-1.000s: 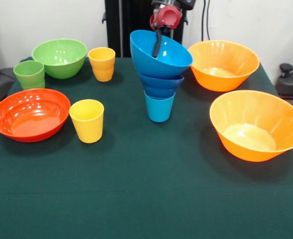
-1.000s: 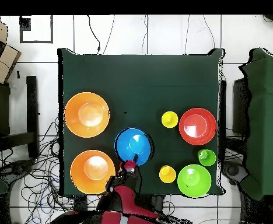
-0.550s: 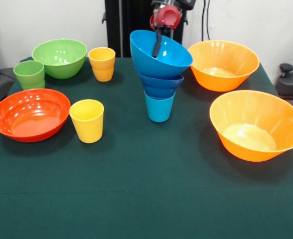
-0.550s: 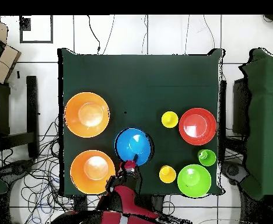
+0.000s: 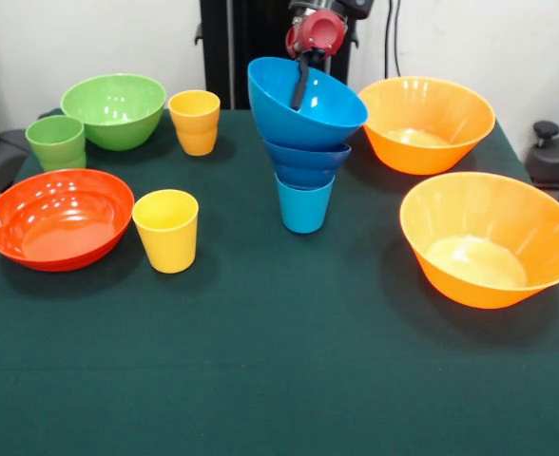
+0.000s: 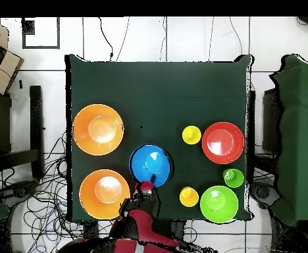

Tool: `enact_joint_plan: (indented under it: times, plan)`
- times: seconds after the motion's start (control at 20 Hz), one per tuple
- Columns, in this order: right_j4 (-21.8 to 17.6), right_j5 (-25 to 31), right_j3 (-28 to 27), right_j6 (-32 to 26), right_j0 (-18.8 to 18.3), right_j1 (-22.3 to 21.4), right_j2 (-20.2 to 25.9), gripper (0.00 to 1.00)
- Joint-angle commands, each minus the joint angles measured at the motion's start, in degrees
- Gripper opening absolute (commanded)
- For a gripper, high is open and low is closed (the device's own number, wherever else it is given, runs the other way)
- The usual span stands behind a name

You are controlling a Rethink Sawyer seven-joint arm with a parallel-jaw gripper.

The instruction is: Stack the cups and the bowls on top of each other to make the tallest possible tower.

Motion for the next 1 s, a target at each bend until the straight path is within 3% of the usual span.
enact_joint_plan:
  times: [0.05, 0.5, 0.55, 1.0]
  plan:
    - [1.62, -0.82, -2.79, 14.22, 0.06, 0.06, 3.71, 0.0]
    - [1.26, -0.49, -3.04, 13.76, -0.26, 0.02, 3.61, 0.0]
    - [1.27, -0.46, -3.05, 13.76, -0.27, 0.01, 3.63, 1.0]
    - [0.74, -0.59, -3.12, 13.78, -0.74, 0.17, 3.62, 1.0]
